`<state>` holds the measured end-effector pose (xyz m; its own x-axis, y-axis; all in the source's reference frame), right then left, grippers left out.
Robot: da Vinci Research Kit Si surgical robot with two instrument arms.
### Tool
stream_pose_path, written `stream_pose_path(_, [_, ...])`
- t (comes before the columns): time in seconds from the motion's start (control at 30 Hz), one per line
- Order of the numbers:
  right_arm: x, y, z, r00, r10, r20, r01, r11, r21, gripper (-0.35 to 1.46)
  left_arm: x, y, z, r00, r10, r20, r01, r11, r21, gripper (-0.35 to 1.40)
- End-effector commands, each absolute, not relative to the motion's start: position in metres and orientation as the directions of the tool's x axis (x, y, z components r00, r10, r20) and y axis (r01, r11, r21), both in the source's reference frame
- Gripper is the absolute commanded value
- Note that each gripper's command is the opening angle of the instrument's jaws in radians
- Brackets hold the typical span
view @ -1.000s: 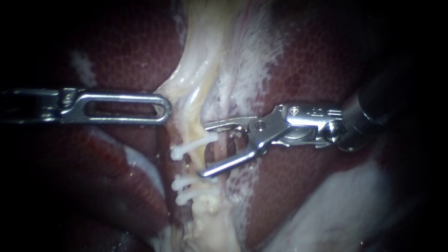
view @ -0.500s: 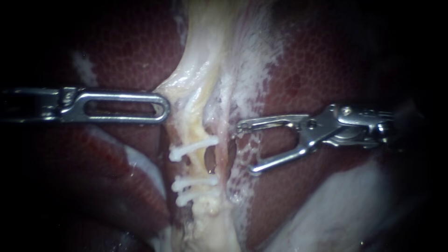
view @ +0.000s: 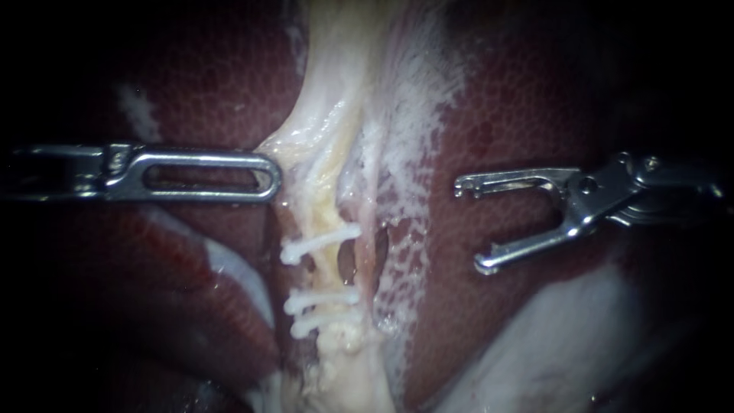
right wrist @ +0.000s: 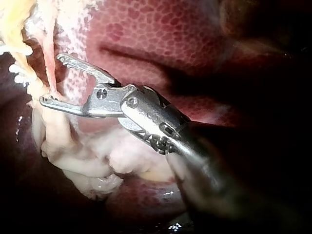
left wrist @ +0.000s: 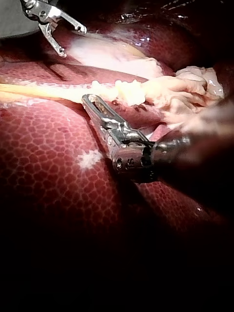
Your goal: Going back third clip left tube
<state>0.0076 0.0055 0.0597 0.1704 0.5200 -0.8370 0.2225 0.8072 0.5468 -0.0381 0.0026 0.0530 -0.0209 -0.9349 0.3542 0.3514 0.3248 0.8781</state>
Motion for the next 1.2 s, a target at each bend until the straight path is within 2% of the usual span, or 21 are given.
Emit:
stream_pose_path(0.03, [0.0076,0.0054,0.0598,0.171,0.520,-0.837,0.223,0.807,0.546,0.60,-0.0382,0.0026,0.0530,-0.021,-0.935,0.354,0.352,0.325,0.878,-0.35])
stream_pose_path(0.67, [0.0085,0.0050,0.0597,0.171,0.519,-0.838,0.218,0.809,0.546,0.60,-0.0386,0.0026,0.0533,-0.022,-0.934,0.356,0.354,0.325,0.877,-0.35])
stream_pose_path(1.2, [0.0083,0.0050,0.0596,0.171,0.519,-0.837,0.218,0.809,0.546,0.60,-0.0413,0.0018,0.0579,-0.002,-0.937,0.348,0.364,0.324,0.873,-0.35])
